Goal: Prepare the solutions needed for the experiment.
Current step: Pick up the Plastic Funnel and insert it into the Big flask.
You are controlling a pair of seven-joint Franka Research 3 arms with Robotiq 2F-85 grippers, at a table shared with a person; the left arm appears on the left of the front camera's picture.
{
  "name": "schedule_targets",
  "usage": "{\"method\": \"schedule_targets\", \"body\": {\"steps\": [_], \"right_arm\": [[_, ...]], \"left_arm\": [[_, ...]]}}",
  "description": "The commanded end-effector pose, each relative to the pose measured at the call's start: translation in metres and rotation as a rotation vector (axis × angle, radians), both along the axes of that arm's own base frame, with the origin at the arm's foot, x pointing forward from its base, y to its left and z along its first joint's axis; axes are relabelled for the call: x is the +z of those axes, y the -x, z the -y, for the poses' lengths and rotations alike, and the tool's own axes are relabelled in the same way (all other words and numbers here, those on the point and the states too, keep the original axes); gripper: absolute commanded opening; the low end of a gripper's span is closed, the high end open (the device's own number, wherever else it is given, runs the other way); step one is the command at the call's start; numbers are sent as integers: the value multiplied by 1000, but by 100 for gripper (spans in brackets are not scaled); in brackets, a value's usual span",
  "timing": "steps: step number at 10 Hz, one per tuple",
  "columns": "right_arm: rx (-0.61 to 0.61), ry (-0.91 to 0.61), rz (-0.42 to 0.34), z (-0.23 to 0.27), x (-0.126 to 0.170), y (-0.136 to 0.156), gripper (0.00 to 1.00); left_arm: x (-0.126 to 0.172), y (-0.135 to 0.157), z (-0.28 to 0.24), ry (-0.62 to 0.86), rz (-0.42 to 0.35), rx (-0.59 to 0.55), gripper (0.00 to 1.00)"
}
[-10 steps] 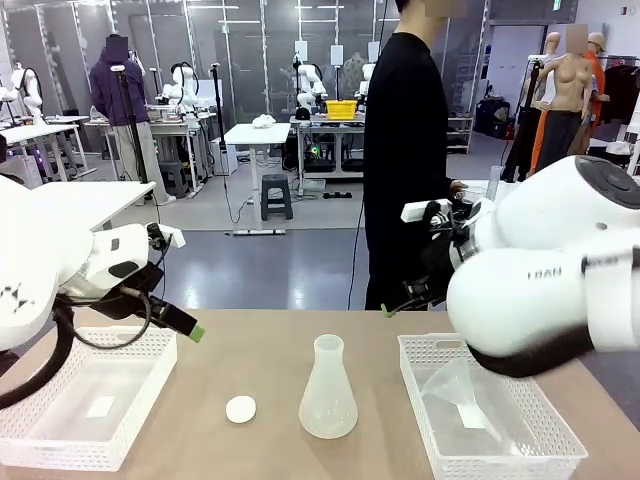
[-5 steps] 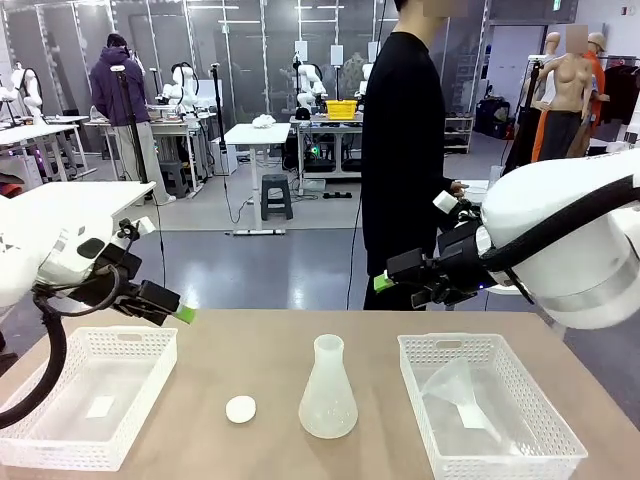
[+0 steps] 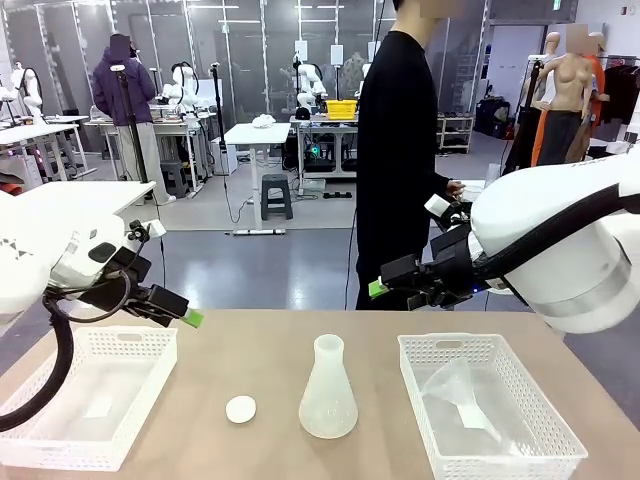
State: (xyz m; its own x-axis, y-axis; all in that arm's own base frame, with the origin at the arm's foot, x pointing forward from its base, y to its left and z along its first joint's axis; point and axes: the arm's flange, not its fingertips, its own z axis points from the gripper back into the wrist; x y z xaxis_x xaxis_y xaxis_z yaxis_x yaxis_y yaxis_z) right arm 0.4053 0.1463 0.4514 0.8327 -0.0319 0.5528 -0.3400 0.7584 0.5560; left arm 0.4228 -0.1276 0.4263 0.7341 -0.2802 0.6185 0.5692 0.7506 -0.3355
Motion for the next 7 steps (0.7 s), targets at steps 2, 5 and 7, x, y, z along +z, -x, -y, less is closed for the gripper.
{"method": "schedule_targets", "body": {"steps": [2, 5, 7], "right_arm": [[6, -110, -30, 2, -12, -25, 100], [8, -210, -84, 4, -21, -43, 100], [35, -275, -123, 3, -31, -54, 100]], "left_arm": [[-18, -31, -16, 2, 100, 30, 100], [-29, -47, -44, 122, 54, 11, 100], [-34, -55, -69, 271, 7, 26, 100]]}}
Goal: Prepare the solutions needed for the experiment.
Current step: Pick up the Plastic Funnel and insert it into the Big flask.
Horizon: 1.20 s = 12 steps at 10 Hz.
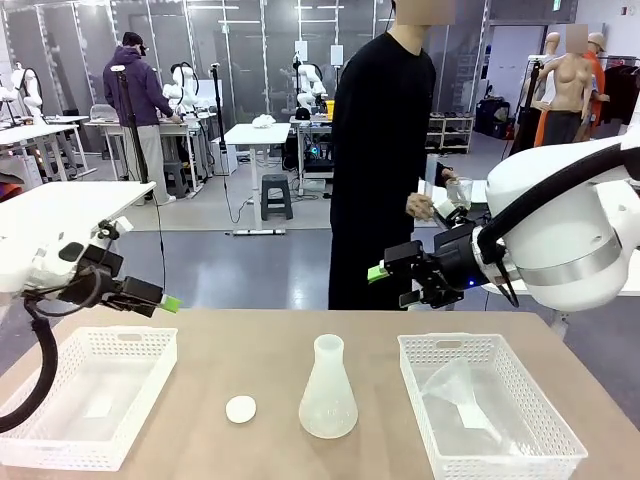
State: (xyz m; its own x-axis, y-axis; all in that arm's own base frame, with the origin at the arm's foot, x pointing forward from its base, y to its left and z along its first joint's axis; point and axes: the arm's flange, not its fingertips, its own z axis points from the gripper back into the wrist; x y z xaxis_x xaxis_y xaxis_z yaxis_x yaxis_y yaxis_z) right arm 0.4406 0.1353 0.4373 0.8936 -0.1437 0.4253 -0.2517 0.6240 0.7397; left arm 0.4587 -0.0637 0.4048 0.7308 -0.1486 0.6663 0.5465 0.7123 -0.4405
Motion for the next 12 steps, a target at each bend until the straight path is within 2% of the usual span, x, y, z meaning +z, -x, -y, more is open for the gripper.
{"method": "schedule_targets", "body": {"steps": [1, 3, 6, 7, 9, 12], "right_arm": [[44, -98, -6, -8, -21, -22, 100], [52, -176, -25, -3, -29, -29, 100], [58, -315, -5, 3, -35, -32, 100], [61, -364, -6, 4, -37, -33, 100], [55, -439, -9, 5, -42, -38, 100], [93, -515, -41, 10, -51, -45, 100]], "left_arm": [[-15, -20, -17, 170, -33, -15, 100], [-20, -21, -30, 289, -94, -17, 100], [-22, -13, -35, 449, -262, -1, 100], [-22, -13, -37, 499, -292, -23, 100], [-28, -13, -40, 541, -312, -30, 100], [-26, -13, -50, 687, -345, -108, 100]]}}
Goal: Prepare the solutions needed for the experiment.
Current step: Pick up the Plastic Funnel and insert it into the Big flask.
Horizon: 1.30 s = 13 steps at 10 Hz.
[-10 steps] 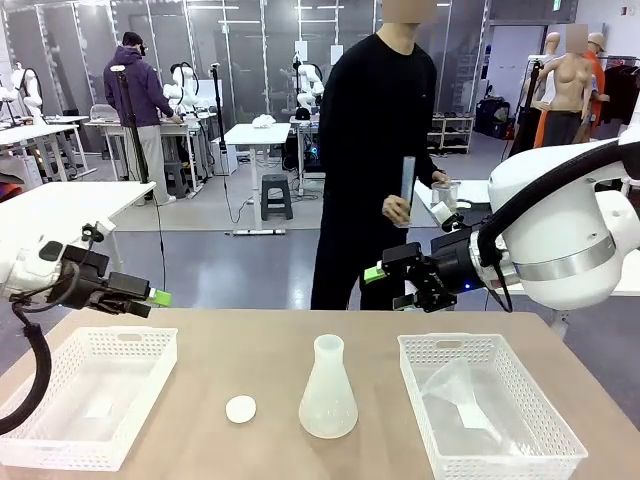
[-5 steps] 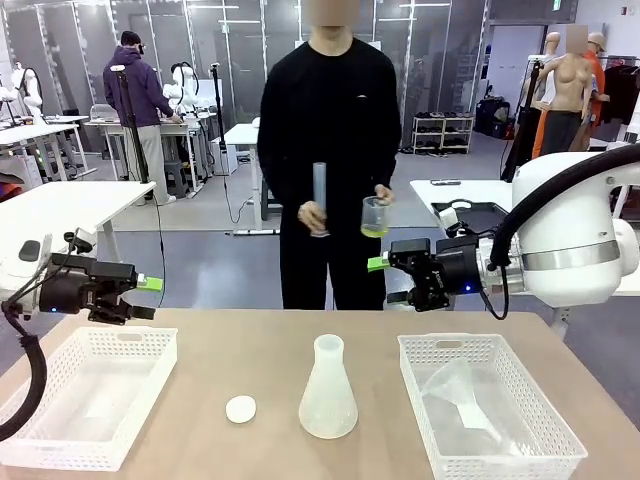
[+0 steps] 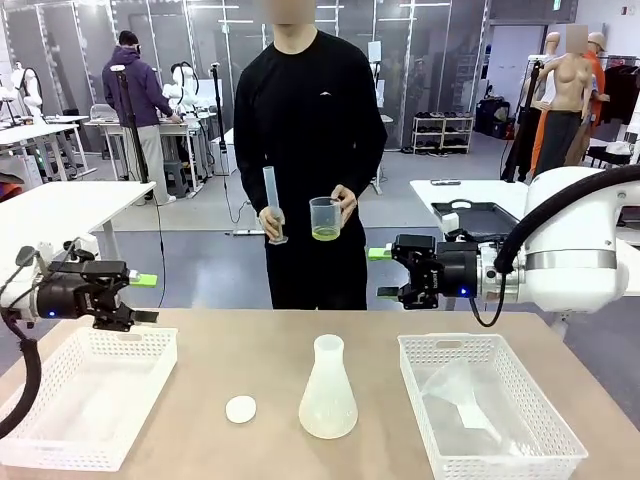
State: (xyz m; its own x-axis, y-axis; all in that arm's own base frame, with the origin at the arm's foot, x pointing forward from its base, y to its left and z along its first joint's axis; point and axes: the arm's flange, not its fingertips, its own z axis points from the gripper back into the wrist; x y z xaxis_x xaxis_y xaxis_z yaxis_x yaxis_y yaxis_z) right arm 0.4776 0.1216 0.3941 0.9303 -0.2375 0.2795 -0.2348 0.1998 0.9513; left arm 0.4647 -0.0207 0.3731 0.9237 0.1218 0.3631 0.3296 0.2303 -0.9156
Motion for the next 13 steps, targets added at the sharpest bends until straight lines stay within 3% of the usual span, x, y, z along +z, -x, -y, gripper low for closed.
{"method": "schedule_targets", "body": {"steps": [1, 4, 6, 7, 11, 13], "right_arm": [[19, -64, -18, -3, -11, -8, 100], [53, -155, -134, 4, -18, -14, 100], [43, -118, -171, 4, -16, -14, 100], [52, -131, -104, 6, -22, -5, 100], [52, -124, -122, 6, -22, -6, 100], [290, 378, 165, -15, 12, 0, 100]], "left_arm": [[5, -7, -7, 92, 15, -20, 100], [6, -11, -6, 148, 15, -53, 100], [7, -13, -3, 152, -5, -34, 100], [6, -2, -4, 115, -2, -48, 100], [6, -2, -4, 115, -2, -48, 100], [6, -2, -4, 115, -2, -48, 100]]}}
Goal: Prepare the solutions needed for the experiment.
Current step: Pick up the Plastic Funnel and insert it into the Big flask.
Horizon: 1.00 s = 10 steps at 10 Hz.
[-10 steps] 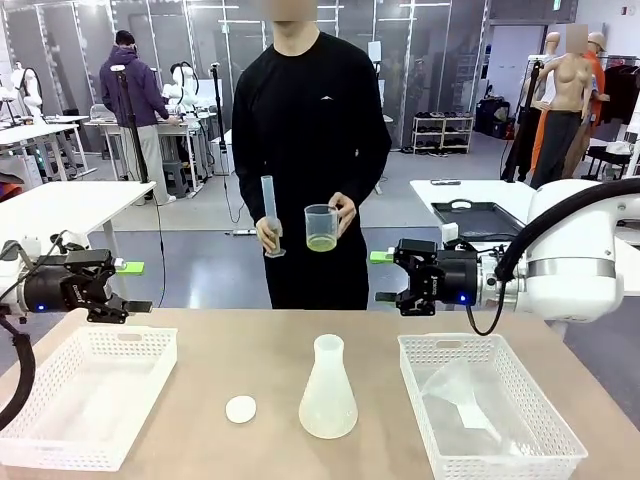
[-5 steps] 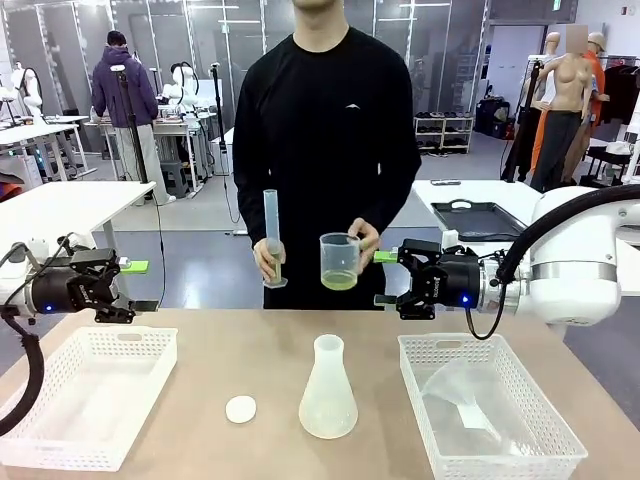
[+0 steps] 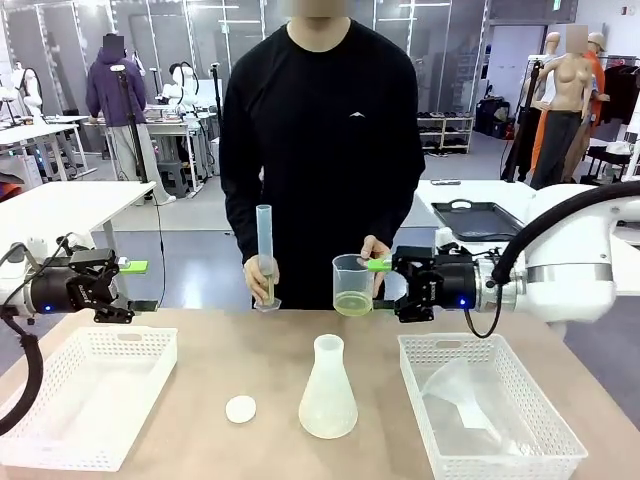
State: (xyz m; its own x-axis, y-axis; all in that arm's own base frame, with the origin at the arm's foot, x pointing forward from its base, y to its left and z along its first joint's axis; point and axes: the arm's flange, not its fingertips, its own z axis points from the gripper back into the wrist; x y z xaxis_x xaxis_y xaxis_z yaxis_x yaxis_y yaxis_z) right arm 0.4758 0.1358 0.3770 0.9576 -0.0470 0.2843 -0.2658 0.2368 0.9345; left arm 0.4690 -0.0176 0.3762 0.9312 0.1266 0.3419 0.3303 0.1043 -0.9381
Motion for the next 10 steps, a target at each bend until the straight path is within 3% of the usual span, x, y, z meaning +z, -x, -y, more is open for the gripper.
{"method": "schedule_targets", "body": {"steps": [1, 2, 4, 5, 6, 7, 8, 10], "right_arm": [[160, 493, 265, -4, 45, 3, 100], [171, 684, 333, -4, 57, 6, 100], [197, 923, 450, 2, 74, 14, 100], [207, 1059, 492, 4, 79, 17, 100], [215, 1173, 487, 6, 83, 19, 100], [198, 1180, 491, 9, 85, 19, 100], [301, 916, 342, -9, 46, -7, 100], [301, 916, 342, -9, 46, -7, 100]], "left_arm": [[2, 2, -1, -6, 5, -7, 100], [2, 2, -1, -6, 5, -7, 100], [2, 2, -1, -6, 5, -7, 100], [2, 2, -1, -6, 5, -7, 100], [2, 2, -1, -6, 5, -7, 100], [2, 2, -1, -6, 5, -7, 100], [2, 2, -1, -6, 5, -7, 100], [2, 2, -1, -6, 5, -7, 100]]}}
